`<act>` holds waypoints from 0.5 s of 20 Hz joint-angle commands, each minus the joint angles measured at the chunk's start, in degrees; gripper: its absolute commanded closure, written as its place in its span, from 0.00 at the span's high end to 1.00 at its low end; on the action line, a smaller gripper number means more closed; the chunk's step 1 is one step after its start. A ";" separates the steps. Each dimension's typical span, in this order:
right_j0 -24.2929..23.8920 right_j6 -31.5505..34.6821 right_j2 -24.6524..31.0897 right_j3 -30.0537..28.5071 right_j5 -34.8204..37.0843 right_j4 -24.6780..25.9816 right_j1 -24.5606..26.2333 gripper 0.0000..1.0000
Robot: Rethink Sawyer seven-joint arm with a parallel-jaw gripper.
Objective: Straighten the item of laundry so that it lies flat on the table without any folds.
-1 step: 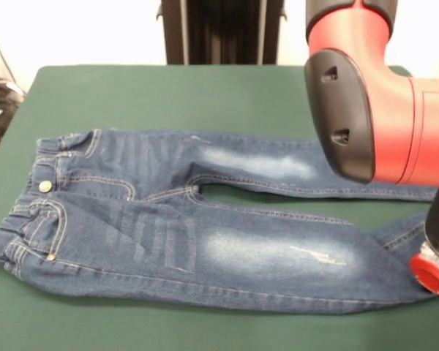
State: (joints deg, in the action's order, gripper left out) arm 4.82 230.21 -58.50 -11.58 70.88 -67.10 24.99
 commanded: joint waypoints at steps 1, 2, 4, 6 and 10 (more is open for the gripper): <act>4.93 8.94 5.53 -5.47 0.67 -2.30 1.03 0.00; 5.38 8.31 6.33 -6.43 0.47 -1.73 0.61 0.00; 7.10 4.59 9.95 -10.55 -1.71 0.69 -1.26 0.00; 8.63 1.48 12.79 -14.63 -3.67 2.59 -3.08 0.00; 11.67 -7.02 18.95 -25.31 -8.05 6.42 -8.31 0.00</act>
State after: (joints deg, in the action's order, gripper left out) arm 11.32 230.20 -50.91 -22.41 68.21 -63.93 20.54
